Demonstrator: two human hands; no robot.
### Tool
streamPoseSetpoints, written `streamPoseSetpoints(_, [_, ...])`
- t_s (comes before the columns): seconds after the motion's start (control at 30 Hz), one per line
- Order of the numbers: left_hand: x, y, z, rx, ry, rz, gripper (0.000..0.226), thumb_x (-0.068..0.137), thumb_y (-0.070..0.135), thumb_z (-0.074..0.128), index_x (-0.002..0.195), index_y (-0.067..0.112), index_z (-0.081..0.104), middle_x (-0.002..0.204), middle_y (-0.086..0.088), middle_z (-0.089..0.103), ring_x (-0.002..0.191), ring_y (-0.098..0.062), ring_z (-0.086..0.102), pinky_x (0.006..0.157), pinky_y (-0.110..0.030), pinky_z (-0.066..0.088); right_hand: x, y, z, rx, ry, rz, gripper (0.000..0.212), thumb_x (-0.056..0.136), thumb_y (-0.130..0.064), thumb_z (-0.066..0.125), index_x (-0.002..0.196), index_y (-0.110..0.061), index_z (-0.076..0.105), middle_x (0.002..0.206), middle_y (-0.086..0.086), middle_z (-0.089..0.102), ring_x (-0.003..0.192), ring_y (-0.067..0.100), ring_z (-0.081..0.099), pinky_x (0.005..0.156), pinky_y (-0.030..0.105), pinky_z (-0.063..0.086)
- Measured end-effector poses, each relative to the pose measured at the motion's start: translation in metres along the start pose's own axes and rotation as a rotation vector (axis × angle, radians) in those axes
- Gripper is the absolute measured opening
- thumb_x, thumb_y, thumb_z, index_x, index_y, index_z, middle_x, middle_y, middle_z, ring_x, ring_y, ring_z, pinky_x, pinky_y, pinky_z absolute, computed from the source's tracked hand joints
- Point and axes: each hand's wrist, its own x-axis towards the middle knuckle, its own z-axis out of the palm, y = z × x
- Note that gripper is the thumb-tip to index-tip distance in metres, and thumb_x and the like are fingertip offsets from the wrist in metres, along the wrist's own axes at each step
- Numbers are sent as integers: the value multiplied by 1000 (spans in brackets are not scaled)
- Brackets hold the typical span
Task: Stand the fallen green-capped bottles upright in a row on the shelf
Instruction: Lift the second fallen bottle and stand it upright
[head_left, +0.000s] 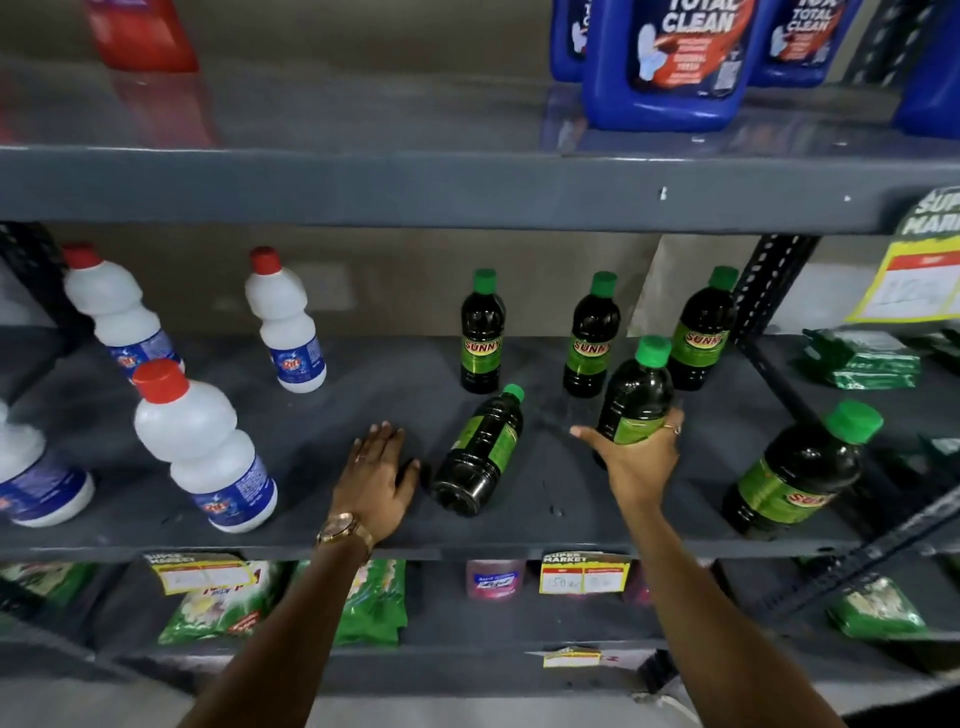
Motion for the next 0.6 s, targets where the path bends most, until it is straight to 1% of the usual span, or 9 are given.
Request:
streamPoseSetpoints(0.07, [0, 0, 0, 1, 0, -2, 54, 96, 31, 44, 143, 7, 31, 155, -15, 26, 147, -26, 16, 122, -39, 8, 1, 6, 1, 40, -24, -14, 95, 52, -28, 93, 129, -15, 38, 103, -12, 59, 90, -4, 60, 78, 8, 44])
streamPoseSetpoints(0.1, [0, 0, 1, 5, 0, -2, 54, 96, 31, 44, 143, 7, 31, 156, -15, 26, 147, -26, 17, 122, -39, 8, 0, 10, 0, 51, -39, -20, 90, 59, -21, 89, 132, -16, 37, 104, -13, 59, 91, -9, 59, 78, 7, 44])
streamPoseSetpoints(0.13, [-1, 0, 1, 11, 1, -3, 54, 96, 31, 44, 143, 7, 31, 156, -14, 26, 147, -26, 17, 122, -39, 8, -2, 15, -2, 45, -49, -23, 85, 64, -12, 84, 135, -16, 37, 104, -12, 58, 92, -9, 59, 79, 10, 46])
streamPoseSetpoints(0.2, [-1, 0, 0, 18, 6, -2, 54, 96, 31, 43, 143, 7, 31, 156, -14, 26, 147, -26, 17, 122, -39, 8, -6, 23, -8, 5, -48, -19, 78, 67, -7, 78, 135, -17, 42, 104, -9, 58, 97, 5, 61, 83, 22, 47])
streamPoseSetpoints(0.23, [-1, 1, 0, 19, 8, -1, 54, 96, 30, 43, 143, 6, 31, 155, -15, 26, 147, -26, 17, 122, -39, 8, -8, 24, -9, -13, -32, -21, 76, 67, -12, 80, 134, -21, 45, 106, -7, 60, 100, 12, 61, 86, 25, 47])
streamPoseSetpoints(0.3, [-1, 1, 0, 20, 7, -2, 54, 96, 30, 43, 143, 6, 31, 156, -15, 26, 147, -27, 16, 122, -39, 8, -10, 22, -10, -24, 17, -37, 74, 62, -26, 88, 126, -26, 50, 109, -5, 62, 101, 14, 62, 90, 28, 50])
streamPoseSetpoints(0.4, [-2, 3, -1, 28, -5, -5, 54, 97, 31, 41, 144, 7, 29, 157, -14, 24, 147, -26, 15, 122, -39, 7, -5, 15, -3, -69, 46, -48, 79, 49, -31, 94, 115, -15, 51, 115, 7, 56, 107, 22, 55, 96, 35, 46])
streamPoseSetpoints(0.5, [-2, 3, -1, 33, -10, -8, 54, 97, 32, 39, 144, 7, 28, 157, -14, 22, 147, -25, 13, 122, -39, 6, -4, 16, -1, -95, -26, -18, 76, 56, -30, 89, 119, -11, 51, 122, 9, 49, 109, 20, 51, 97, 29, 41])
streamPoseSetpoints(0.6, [-3, 5, 0, 35, -6, -9, 53, 98, 30, 39, 144, 7, 28, 157, -15, 23, 147, -26, 14, 122, -39, 6, -7, 28, -11, -53, -140, -12, 67, 63, -18, 81, 124, -19, 52, 110, -2, 62, 101, 15, 62, 89, 29, 48])
